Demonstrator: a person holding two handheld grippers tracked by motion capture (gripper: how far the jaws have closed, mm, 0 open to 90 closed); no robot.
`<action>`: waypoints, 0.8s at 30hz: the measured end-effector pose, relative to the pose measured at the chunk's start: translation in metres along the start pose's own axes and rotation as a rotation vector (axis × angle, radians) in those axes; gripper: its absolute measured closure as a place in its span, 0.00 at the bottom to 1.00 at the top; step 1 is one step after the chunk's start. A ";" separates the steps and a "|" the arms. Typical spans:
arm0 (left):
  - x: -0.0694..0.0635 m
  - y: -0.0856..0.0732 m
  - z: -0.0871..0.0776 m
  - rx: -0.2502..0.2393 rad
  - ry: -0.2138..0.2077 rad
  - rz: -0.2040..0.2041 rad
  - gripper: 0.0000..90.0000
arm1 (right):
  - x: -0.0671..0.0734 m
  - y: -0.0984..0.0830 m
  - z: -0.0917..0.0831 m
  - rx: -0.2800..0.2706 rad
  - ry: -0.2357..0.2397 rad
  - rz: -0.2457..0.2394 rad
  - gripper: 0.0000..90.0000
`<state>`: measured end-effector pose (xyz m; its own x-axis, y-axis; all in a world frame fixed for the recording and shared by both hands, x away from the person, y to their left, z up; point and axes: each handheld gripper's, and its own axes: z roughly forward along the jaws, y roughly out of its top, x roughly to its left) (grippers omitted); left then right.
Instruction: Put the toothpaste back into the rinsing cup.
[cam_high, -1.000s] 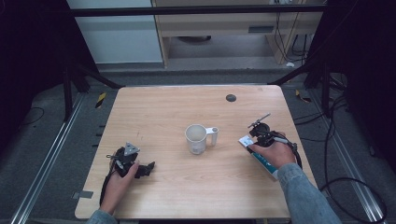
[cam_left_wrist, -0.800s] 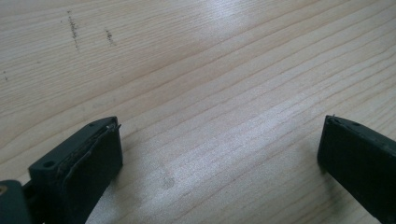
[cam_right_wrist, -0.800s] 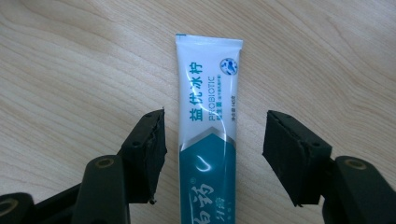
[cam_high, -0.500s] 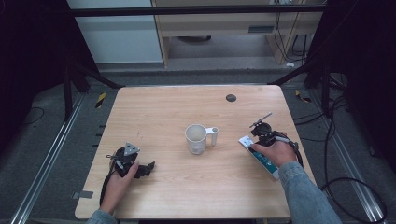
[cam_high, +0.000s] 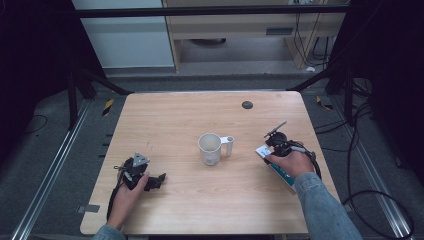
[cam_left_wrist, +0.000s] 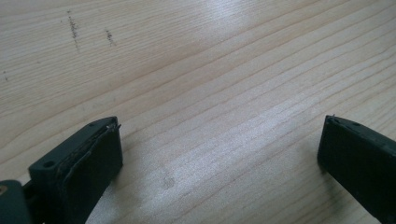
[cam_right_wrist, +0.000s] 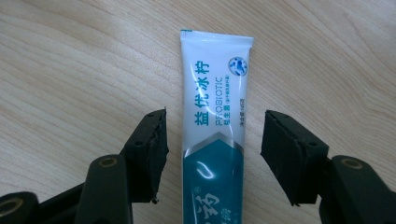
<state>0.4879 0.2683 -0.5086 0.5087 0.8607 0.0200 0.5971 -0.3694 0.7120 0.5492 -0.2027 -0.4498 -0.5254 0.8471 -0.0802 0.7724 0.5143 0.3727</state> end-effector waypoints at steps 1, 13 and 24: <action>0.000 0.000 0.000 0.000 0.000 0.000 0.00 | 0.000 0.000 0.001 0.000 -0.003 -0.007 0.46; 0.000 0.000 0.000 0.000 0.000 0.000 0.00 | -0.002 0.001 0.006 0.028 0.001 -0.010 0.52; 0.000 0.000 0.000 0.000 0.000 0.000 0.00 | 0.001 0.001 0.011 0.055 0.003 -0.019 0.52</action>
<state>0.4879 0.2683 -0.5086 0.5085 0.8608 0.0197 0.5973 -0.3691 0.7121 0.5533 -0.1996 -0.4602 -0.5415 0.8365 -0.0841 0.7804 0.5373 0.3197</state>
